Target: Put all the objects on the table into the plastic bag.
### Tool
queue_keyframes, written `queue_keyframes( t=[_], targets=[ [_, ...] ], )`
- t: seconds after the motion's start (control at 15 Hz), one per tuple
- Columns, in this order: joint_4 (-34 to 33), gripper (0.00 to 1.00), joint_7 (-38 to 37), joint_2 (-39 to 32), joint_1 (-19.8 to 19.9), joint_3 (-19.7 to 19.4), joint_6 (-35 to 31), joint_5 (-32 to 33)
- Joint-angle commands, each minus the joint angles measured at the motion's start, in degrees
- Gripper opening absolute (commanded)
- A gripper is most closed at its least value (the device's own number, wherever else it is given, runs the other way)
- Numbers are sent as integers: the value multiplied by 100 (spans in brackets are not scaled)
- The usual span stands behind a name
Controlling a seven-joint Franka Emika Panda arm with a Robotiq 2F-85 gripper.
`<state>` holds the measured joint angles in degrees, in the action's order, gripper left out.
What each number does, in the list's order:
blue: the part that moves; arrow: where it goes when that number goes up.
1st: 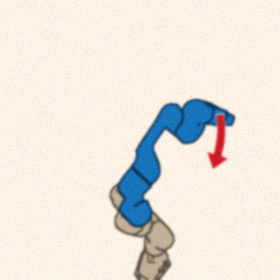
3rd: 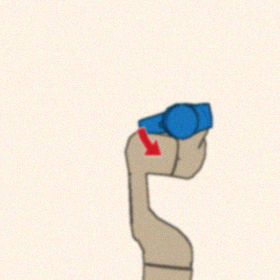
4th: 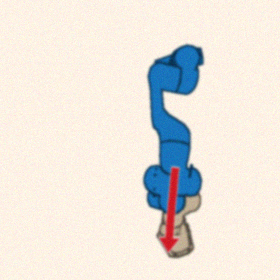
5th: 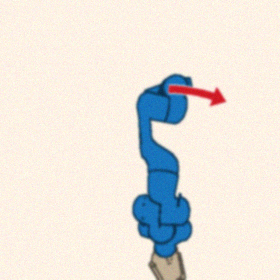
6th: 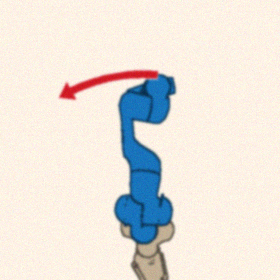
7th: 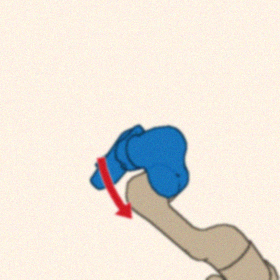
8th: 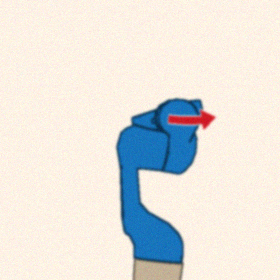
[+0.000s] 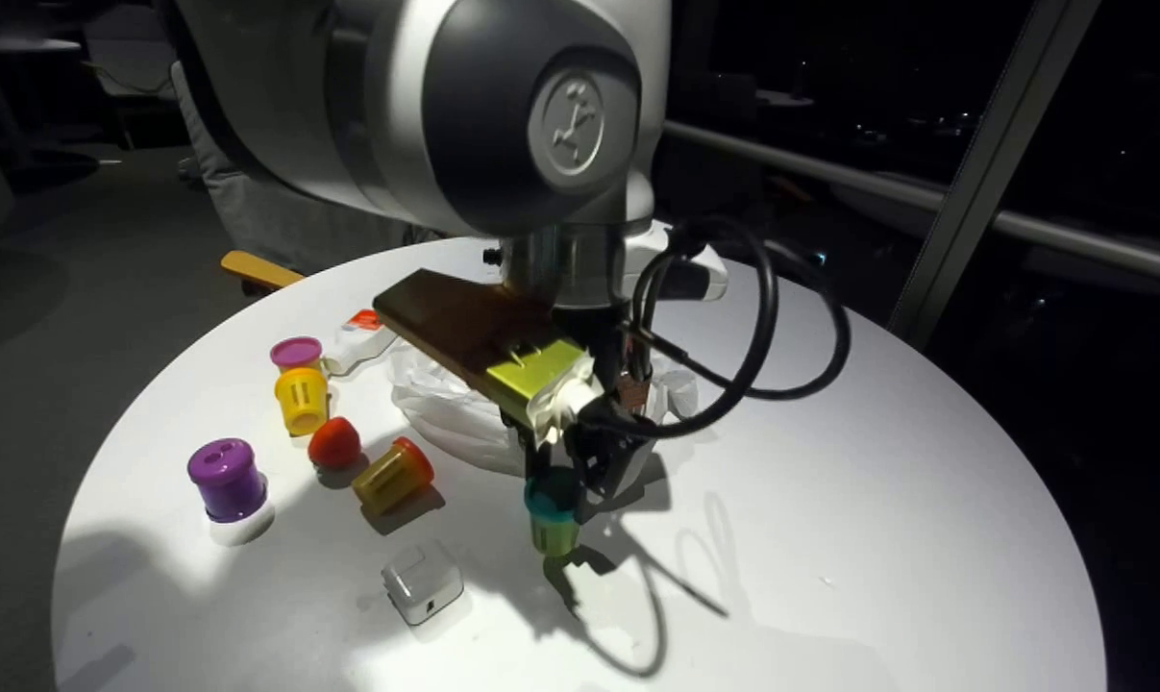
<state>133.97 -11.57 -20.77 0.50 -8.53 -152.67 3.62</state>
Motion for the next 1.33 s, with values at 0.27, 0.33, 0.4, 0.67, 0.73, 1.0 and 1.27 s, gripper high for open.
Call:
queue_keyframes(
  t=[0.27,0.33,0.4,0.67,0.73,1.0,1.27],
  targets=[
    [-1091,29,-877,680,-483,129,1737,849],
    [-1301,29,-816,608,-506,244,1839,814],
    [-1563,29,-796,398,-524,332,1890,762],
    [-2199,29,-750,-348,-591,505,1808,728],
    [-2324,29,-787,-558,-604,484,1761,731],
    [-2739,29,-674,-1274,-566,473,1858,513],
    [-2867,29,-690,-1610,-591,391,1770,519]
  ],
)
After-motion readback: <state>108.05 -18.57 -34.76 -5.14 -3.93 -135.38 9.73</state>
